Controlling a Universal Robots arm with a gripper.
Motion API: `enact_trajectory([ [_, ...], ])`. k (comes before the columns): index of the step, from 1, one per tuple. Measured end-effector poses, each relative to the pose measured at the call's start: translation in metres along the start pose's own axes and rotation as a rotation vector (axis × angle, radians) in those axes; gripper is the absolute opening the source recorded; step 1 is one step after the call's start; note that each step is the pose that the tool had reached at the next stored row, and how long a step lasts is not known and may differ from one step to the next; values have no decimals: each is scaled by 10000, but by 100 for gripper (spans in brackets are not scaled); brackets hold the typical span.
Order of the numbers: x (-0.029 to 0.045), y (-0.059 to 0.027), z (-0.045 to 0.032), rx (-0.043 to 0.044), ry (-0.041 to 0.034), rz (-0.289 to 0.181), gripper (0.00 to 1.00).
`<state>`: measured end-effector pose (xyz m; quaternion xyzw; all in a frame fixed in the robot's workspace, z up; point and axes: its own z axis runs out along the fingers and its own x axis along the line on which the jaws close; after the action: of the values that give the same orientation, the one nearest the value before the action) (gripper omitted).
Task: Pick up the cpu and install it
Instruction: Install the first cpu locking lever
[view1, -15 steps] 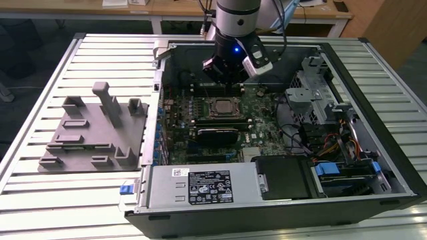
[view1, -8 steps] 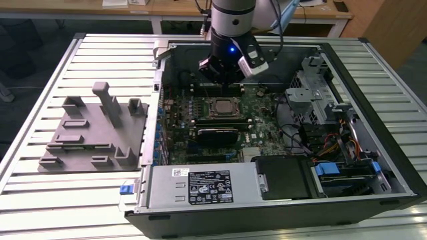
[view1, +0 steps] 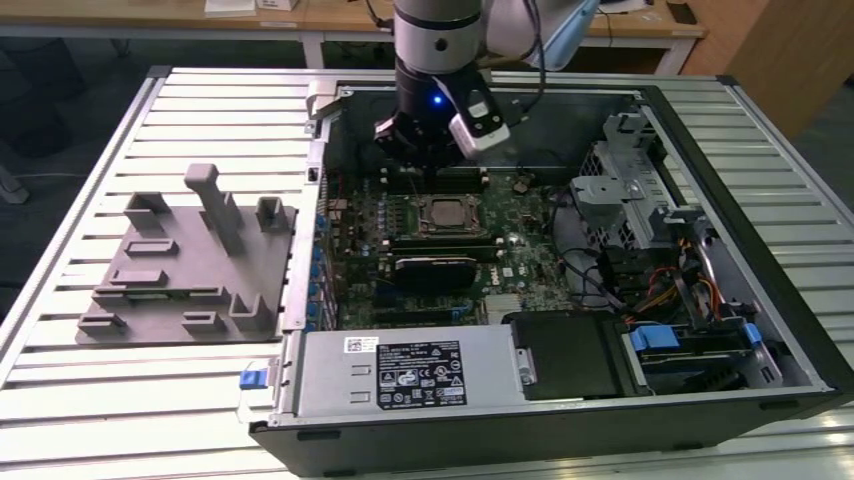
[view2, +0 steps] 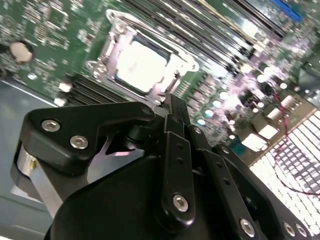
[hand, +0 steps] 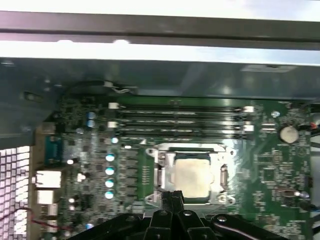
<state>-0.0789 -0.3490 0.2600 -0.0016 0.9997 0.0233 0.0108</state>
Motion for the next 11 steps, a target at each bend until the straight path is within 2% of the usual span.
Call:
enact_trajectory([
  [8,234,0,10,-5,0,0,11],
  [10,296,-1,12,-56,1,1,11],
  [11,319,-1,12,-133,0,3,11],
])
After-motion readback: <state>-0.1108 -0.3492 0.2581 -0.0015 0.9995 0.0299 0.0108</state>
